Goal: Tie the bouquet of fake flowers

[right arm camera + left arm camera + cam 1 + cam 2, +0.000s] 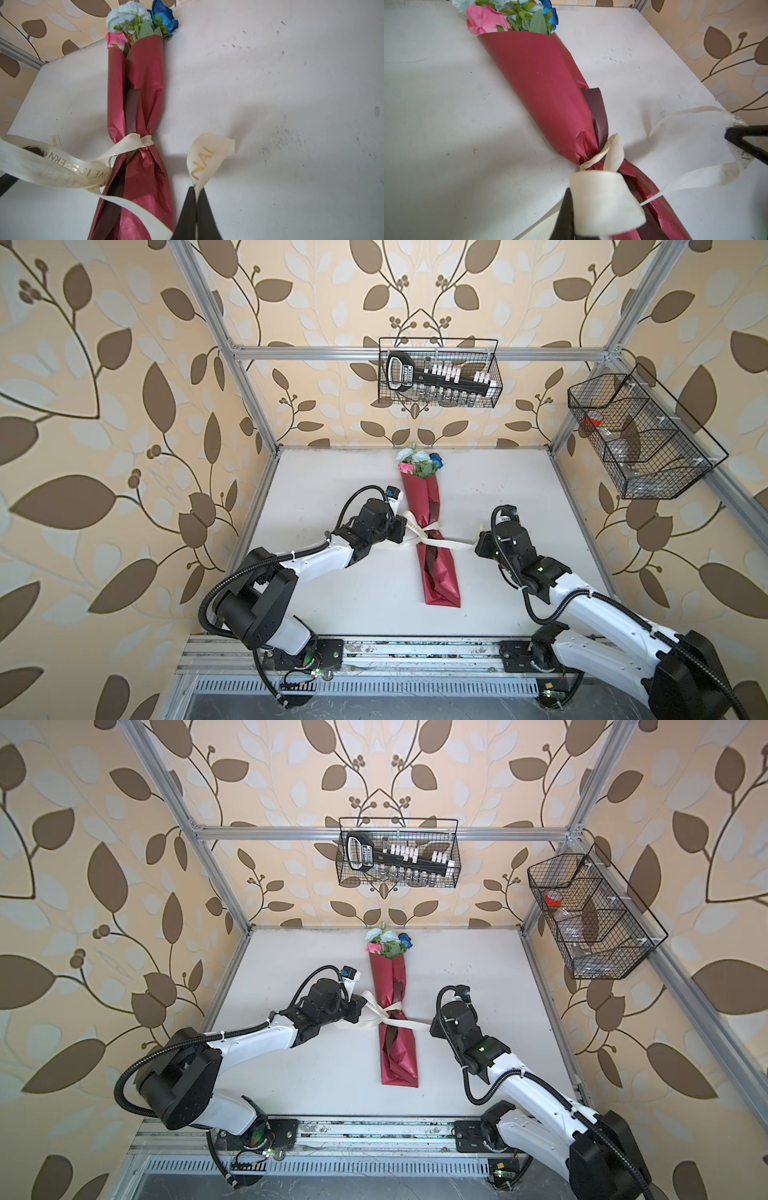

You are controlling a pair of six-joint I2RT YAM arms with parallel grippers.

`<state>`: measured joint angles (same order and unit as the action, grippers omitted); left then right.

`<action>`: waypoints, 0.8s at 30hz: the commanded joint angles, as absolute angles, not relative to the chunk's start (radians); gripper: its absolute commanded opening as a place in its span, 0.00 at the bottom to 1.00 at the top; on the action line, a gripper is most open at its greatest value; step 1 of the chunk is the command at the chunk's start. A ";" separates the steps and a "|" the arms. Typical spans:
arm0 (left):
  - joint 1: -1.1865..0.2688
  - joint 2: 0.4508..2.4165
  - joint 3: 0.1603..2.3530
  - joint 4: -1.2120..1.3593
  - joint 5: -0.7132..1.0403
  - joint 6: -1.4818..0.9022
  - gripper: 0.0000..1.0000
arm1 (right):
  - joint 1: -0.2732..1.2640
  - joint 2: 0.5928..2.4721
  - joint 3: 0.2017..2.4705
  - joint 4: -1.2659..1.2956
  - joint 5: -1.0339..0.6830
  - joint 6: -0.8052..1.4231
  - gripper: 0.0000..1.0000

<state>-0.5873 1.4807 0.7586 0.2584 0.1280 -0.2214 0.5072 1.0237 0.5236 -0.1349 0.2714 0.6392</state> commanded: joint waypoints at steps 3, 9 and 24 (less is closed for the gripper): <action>-0.577 1.450 0.726 0.328 0.168 -0.231 0.00 | 0.503 1.118 0.523 -0.095 0.204 0.636 0.00; -0.594 1.389 0.646 0.285 0.138 -0.240 0.00 | 0.502 1.169 0.545 -0.091 0.205 0.640 0.00; -0.733 1.434 0.510 0.322 0.147 -0.327 0.14 | 0.483 1.210 0.596 0.022 0.317 0.643 0.00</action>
<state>-0.7280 1.4288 0.5327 0.2859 0.1322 -0.3141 0.4904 1.1843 0.5568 -0.0330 0.2737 0.6395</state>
